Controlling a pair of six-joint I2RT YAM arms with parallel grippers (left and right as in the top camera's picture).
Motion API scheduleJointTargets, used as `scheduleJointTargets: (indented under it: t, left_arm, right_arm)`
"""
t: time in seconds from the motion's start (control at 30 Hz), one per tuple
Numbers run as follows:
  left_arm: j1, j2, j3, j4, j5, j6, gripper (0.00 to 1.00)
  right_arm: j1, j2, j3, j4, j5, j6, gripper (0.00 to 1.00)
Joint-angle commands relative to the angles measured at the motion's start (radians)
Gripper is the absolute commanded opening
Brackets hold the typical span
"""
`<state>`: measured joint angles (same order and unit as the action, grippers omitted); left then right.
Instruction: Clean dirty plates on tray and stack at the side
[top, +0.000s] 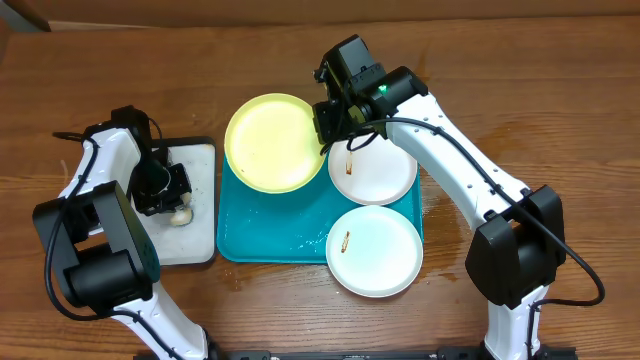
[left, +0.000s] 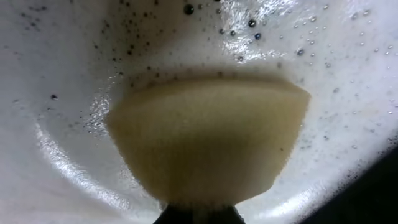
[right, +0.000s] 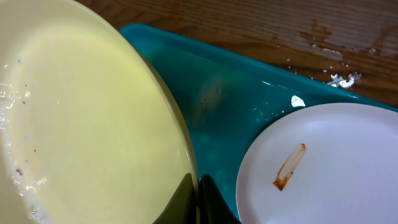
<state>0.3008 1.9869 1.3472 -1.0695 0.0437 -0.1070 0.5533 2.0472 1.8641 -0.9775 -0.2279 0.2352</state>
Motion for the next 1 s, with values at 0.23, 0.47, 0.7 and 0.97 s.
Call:
scheduleJointTargets:
  t: [0.23, 0.47, 0.7, 0.97]
  left_arm:
    - [-0.002, -0.04, 0.101, -0.065, 0.005, 0.014, 0.04]
    - [-0.021, -0.199, 0.174, -0.1, 0.003, 0.014, 0.04]
    - [-0.032, -0.325, 0.176, -0.141, -0.021, 0.015, 0.04]
    - [-0.034, -0.332, 0.176, -0.147, 0.01, 0.018, 0.04]
  right_arm:
    - [0.001, -0.047, 0.002, -0.014, 0.018, 0.006, 0.04]
    - [0.027, -0.042, 0.002, -0.032, 0.178, 0.094, 0.04]
    - [0.128, -0.042, 0.002, -0.027, 0.439, 0.106, 0.04]
    - [0.178, -0.042, 0.002, -0.043, 0.496, 0.137, 0.04]
